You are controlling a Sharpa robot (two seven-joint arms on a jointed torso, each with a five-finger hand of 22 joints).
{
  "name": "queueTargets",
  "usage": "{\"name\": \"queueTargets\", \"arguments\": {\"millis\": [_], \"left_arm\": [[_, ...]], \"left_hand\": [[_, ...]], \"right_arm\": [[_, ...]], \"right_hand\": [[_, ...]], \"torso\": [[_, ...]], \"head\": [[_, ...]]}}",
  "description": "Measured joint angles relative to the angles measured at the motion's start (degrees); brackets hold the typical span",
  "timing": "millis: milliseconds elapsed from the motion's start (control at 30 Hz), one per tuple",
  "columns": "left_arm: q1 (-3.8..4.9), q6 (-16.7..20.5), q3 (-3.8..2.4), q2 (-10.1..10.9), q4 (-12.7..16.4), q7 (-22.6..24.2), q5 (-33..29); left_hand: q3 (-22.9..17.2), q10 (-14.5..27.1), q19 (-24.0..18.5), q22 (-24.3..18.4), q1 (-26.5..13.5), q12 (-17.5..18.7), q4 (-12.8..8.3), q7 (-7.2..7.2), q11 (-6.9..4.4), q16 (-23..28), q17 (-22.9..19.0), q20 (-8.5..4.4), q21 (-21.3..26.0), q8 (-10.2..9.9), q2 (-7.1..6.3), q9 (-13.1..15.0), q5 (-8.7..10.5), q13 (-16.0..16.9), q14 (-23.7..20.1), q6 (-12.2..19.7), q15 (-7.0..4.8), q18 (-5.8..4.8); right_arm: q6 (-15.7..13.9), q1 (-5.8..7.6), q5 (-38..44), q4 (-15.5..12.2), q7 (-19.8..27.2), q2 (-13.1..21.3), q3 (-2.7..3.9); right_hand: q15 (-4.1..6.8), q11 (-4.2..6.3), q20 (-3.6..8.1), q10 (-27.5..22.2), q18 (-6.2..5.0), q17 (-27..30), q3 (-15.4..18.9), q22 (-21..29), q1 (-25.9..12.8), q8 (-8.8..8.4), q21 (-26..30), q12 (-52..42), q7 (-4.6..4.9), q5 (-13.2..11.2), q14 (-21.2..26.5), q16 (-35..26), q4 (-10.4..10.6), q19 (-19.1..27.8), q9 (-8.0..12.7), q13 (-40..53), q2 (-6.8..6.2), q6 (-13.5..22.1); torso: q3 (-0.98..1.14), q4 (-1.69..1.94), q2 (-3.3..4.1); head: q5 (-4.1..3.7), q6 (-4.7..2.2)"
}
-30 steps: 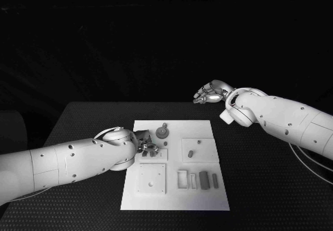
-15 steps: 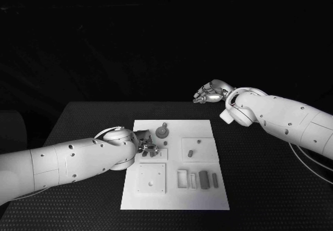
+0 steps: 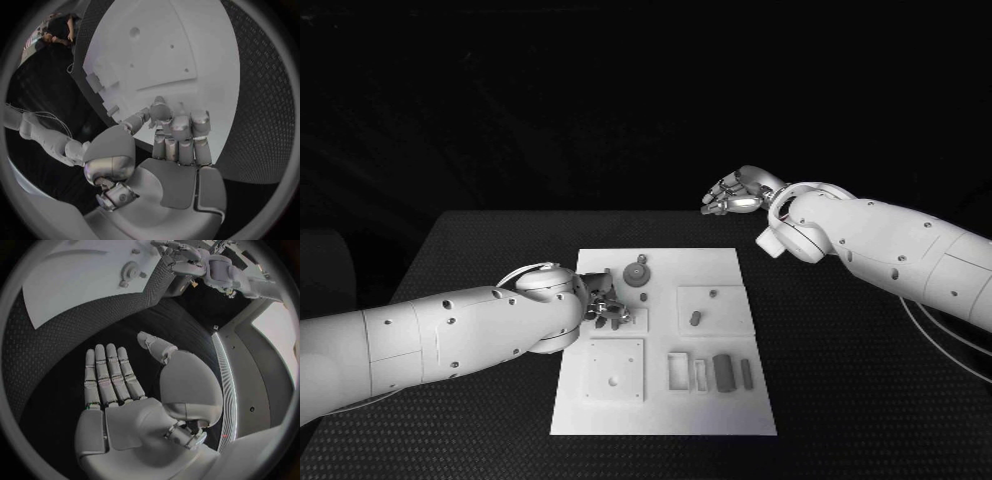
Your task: Assemble the parts on the task board
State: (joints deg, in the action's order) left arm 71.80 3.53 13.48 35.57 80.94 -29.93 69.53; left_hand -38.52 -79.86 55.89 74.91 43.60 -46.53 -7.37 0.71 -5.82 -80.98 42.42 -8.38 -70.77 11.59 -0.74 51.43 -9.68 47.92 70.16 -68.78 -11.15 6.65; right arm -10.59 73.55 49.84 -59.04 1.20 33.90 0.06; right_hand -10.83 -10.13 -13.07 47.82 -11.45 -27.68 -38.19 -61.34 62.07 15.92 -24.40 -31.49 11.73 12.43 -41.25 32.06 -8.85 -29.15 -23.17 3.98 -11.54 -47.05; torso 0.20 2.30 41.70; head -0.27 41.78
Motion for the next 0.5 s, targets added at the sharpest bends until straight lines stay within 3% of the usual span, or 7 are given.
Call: {"name": "queueTargets", "arguments": {"millis": [333,500], "left_arm": [[0.02,-0.24,-0.02,-0.07,-0.12,0.13,-0.31],[0.0,-0.1,-0.02,0.02,-0.25,0.3,-0.9]], "left_hand": [[0.48,0.0,0.0,0.0,0.41,0.27,0.19,0.0,0.0,0.0,-0.05,0.0,0.23,0.0,-0.26,0.0,-0.1,0.18,0.09,0.0,0.09,0.0],[0.25,0.0,0.0,0.0,-0.82,0.28,0.51,0.0,0.0,0.0,-0.05,0.0,0.23,-0.18,0.97,0.0,-0.79,0.32,0.1,0.0,0.1,0.0]], "right_arm": [[0.01,-0.1,0.0,0.05,0.0,-0.05,0.0],[0.01,-0.13,0.0,0.08,0.0,-0.05,0.0]], "right_hand": [[-0.15,0.0,0.0,0.0,0.0,0.0,0.0,-0.06,0.0,0.0,0.0,0.0,0.0,0.0,0.16,0.0,0.0,0.0,0.0,0.0,0.0,0.0],[-0.15,0.0,0.0,0.0,0.0,0.0,0.0,-0.05,0.0,0.0,0.0,0.0,0.0,0.0,0.16,0.0,0.0,0.0,-0.01,0.0,0.0,0.0]], "torso": [[-0.03,0.01,0.02],[-0.04,0.01,0.02]], "head": [[-0.01,-0.04],[-0.01,-0.04]]}}
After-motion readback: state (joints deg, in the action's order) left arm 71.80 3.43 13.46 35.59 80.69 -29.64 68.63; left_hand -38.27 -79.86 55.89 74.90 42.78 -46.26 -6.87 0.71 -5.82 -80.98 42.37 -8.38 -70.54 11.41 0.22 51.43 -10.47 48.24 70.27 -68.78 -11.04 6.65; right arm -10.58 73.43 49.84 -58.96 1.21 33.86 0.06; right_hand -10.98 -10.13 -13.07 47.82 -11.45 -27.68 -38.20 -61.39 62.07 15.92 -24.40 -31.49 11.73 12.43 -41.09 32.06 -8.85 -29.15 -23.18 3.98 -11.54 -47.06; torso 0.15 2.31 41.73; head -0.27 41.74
